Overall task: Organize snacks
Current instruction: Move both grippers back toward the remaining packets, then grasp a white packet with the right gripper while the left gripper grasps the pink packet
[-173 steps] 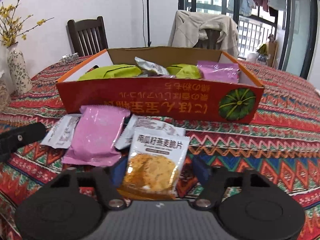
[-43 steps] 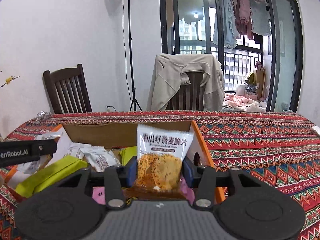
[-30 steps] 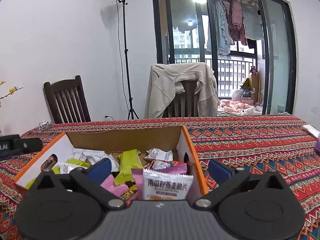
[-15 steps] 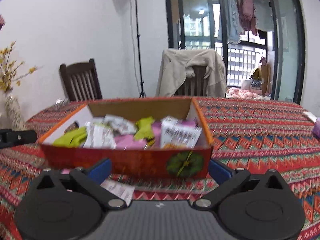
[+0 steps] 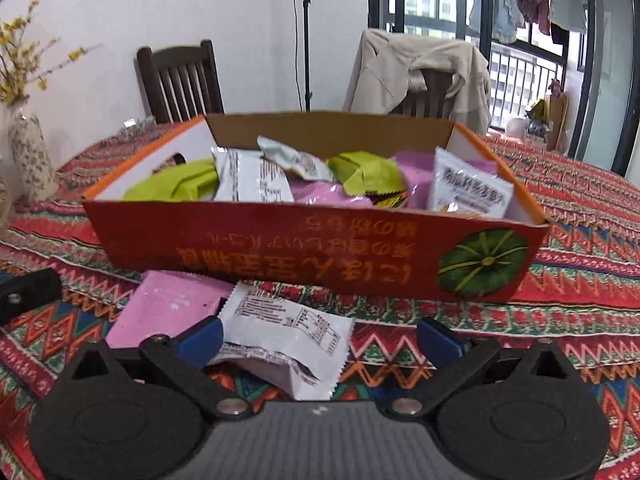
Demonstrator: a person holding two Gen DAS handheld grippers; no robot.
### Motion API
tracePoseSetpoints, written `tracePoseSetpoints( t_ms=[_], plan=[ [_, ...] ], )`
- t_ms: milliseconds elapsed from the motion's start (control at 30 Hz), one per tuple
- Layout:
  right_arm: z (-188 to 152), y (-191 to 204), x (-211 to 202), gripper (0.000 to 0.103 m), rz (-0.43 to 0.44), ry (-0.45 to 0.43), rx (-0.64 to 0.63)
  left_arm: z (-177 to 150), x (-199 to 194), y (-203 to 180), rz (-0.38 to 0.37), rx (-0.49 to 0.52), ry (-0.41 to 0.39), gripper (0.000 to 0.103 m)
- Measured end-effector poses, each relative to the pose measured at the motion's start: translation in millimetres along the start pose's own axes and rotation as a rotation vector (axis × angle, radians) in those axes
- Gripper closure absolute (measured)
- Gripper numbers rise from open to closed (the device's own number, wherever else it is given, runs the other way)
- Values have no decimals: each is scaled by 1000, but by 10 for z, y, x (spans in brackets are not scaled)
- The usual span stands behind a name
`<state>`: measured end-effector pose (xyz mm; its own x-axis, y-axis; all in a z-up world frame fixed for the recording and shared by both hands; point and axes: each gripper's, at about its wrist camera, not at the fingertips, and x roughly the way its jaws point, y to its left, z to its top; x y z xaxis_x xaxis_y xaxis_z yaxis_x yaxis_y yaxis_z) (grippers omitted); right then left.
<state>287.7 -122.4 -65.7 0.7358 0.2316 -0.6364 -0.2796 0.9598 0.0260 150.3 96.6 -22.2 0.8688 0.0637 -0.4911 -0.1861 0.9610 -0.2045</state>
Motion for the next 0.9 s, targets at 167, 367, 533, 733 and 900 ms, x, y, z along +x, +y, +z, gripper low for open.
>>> tracePoseSetpoints(
  t_ms=[167,367,533,733,900],
  plan=[
    [-41,56,125,0,-11,11,-8,-9,21,3,-8,-9,16,0],
    [-75,65,117,0,-19,-2,3,-12,23,20,-11,-21,18,0],
    [-6,100,167,0,16,14,-33,-13,36,26,-4,-24,22,0],
    [-10,131,104,40,61,-40,-42,-10,50,42,-6,-34,28,0],
    [-11,117,9,81,75,-74,-53,-10,65,58,-5,-43,33,0]
  ],
)
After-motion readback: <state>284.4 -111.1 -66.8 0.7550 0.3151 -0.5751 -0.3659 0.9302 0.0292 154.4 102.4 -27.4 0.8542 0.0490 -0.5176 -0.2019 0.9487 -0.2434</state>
